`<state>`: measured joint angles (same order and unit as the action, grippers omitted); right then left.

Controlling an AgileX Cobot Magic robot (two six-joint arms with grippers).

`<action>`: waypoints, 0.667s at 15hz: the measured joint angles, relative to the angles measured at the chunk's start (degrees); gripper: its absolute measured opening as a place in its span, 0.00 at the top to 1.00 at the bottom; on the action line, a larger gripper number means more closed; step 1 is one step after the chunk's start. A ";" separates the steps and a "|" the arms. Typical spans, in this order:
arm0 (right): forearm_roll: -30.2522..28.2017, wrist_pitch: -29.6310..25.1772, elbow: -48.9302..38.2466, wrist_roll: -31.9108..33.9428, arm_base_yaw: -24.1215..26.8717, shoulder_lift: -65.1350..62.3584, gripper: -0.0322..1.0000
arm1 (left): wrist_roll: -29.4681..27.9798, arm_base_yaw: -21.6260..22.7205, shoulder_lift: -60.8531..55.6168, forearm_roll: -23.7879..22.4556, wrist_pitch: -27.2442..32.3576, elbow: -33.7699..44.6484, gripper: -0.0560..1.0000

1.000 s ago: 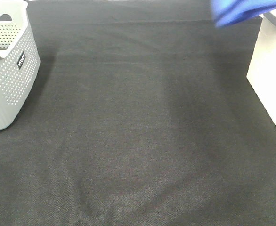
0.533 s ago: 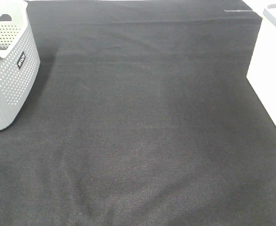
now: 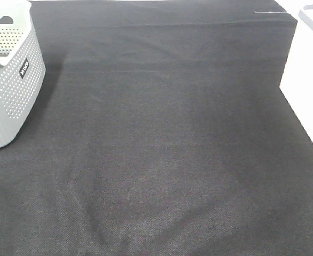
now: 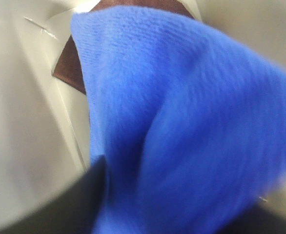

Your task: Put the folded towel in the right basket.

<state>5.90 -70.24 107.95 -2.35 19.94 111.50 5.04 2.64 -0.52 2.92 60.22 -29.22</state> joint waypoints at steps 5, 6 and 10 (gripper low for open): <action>-0.23 0.17 0.00 1.09 -3.15 -3.61 0.03 | 0.00 0.00 0.00 0.00 0.00 0.00 0.01; -0.63 0.17 0.00 1.43 -6.36 -5.73 0.03 | 0.00 0.00 0.00 0.00 0.00 0.00 0.01; -0.92 0.23 0.00 2.86 -22.23 -13.01 0.03 | 0.00 0.00 0.00 0.00 0.00 0.00 0.01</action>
<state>4.98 -70.02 107.95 0.52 -2.29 98.49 5.04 2.64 -0.52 2.92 60.22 -29.22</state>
